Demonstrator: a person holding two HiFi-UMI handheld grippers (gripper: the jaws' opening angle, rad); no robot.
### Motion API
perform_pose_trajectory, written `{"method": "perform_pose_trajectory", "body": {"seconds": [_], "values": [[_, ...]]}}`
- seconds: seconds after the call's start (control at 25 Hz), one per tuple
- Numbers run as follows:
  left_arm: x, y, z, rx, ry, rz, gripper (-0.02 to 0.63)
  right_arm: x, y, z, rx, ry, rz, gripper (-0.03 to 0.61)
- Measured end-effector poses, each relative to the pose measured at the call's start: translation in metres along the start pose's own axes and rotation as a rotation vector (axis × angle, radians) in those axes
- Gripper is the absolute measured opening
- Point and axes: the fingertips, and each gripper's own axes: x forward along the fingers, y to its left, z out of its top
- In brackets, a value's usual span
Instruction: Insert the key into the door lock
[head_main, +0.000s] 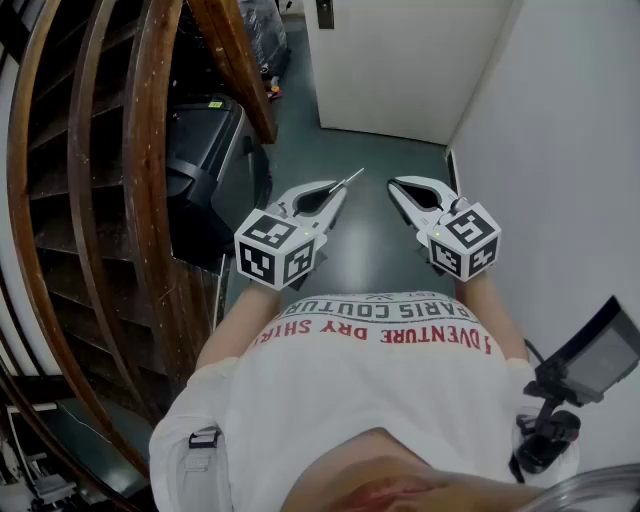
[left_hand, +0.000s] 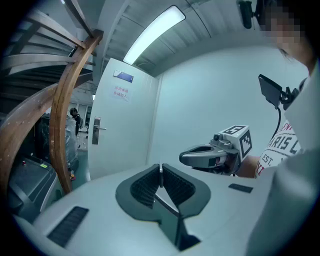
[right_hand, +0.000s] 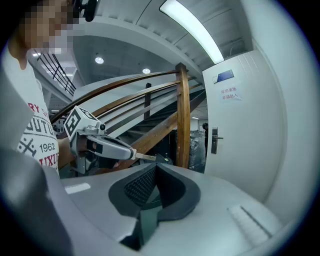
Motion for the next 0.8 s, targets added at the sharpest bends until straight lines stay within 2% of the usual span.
{"method": "perform_pose_trajectory", "body": {"seconds": [0.36,0.68,0.8], "values": [[0.003,0.003,-0.001,0.002,-0.005,-0.002,0.023,0.000,-0.002,-0.005,-0.012,0.012,-0.004,0.002],[0.012,0.001,0.000,-0.004,-0.003,-0.023,0.023,0.000,-0.009,0.001,0.006,-0.024,-0.012,0.002],[0.020,0.002,-0.006,-0.011,0.000,-0.030,0.023,-0.001,-0.015,-0.009,0.014,-0.019,-0.021,0.002]]}}
